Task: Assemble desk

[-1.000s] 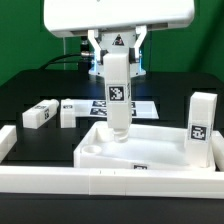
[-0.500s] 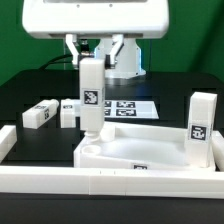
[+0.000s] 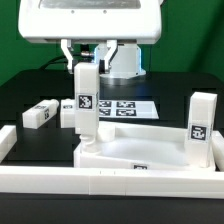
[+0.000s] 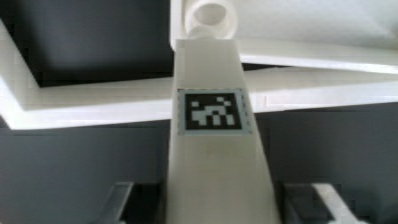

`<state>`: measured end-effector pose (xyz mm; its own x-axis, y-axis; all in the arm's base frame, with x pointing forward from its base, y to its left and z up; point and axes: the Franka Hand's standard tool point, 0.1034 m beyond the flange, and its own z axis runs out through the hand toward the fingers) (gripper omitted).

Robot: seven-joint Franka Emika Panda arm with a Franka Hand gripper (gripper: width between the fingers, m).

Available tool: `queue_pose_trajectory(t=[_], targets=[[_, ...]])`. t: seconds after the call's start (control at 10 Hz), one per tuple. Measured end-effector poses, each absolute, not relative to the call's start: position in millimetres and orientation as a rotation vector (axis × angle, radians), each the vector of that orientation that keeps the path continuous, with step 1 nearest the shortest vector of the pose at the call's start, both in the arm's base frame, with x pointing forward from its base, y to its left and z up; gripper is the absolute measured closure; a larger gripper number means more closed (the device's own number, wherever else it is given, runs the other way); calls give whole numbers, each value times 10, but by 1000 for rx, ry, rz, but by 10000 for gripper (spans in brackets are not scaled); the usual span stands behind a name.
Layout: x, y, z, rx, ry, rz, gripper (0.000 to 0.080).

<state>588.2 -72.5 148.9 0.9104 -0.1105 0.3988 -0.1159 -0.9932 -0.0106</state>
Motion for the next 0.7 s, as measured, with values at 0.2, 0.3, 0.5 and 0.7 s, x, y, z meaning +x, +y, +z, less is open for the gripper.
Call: queue_pose_trajectory(t=[0.2,0.3,0.5,0.7], targets=[[5868,-702,1452,3060,-176,627,509],[5868,-700,1450,3061,-175,625,509],[5878,-691,1448,3063,-173,622,509],[5865,-685,1404,3064,-171,613,509]])
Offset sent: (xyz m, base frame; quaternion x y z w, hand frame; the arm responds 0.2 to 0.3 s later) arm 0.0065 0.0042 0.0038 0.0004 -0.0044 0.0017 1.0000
